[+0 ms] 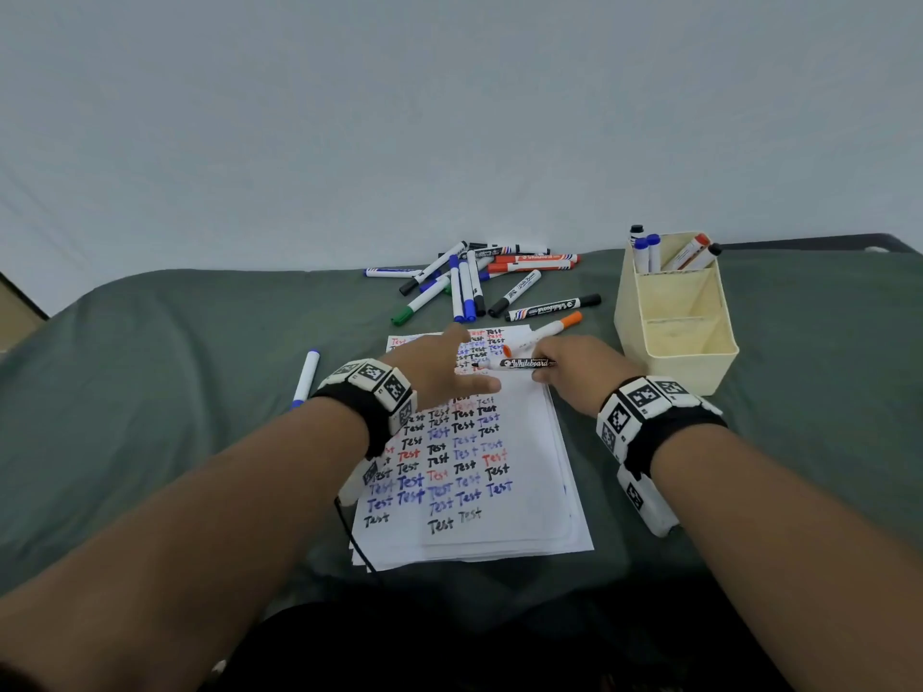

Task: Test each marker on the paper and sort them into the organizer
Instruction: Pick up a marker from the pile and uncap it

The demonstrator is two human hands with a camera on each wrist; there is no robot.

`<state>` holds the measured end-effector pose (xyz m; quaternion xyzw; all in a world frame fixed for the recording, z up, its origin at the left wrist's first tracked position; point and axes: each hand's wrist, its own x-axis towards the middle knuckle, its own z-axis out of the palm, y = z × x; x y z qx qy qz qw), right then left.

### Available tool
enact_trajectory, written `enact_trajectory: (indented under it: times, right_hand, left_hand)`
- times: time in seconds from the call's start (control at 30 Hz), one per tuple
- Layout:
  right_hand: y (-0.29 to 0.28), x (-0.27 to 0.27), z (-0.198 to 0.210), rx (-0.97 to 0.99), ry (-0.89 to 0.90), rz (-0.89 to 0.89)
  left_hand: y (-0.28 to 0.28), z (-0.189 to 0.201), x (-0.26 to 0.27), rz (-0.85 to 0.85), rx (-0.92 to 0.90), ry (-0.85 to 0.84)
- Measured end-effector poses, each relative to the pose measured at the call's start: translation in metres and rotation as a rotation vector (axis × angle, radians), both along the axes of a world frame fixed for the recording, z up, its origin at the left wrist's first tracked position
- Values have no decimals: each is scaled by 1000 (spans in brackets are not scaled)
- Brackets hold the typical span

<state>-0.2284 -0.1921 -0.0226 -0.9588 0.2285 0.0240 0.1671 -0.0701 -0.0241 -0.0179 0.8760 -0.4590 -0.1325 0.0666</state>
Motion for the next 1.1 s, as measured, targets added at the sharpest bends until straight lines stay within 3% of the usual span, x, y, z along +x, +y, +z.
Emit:
enact_trajectory:
  times: [0.23, 0.43, 0.53, 0.77, 0.97, 1.1]
  right_hand:
    - [-2, 0, -5, -6, 8, -29]
    - [-3, 2, -6, -14, -34, -18]
    - [-3, 3, -8, -19, -76, -20]
    - [-5, 3, -10, -18, -101, -34]
    - [-6, 3, -12, -27, -113, -31]
    - [-8, 4, -14, -26, -115, -60]
  left_hand:
    - [41, -2, 38, 94, 63, -77]
    - [66, -9, 63, 233, -4, -134]
    - [75, -6, 72, 205, 53, -211]
    - [86, 0, 78, 165, 148, -173]
    - [89, 4, 72, 206, 119, -132]
    - [80, 4, 60, 115, 42, -273]
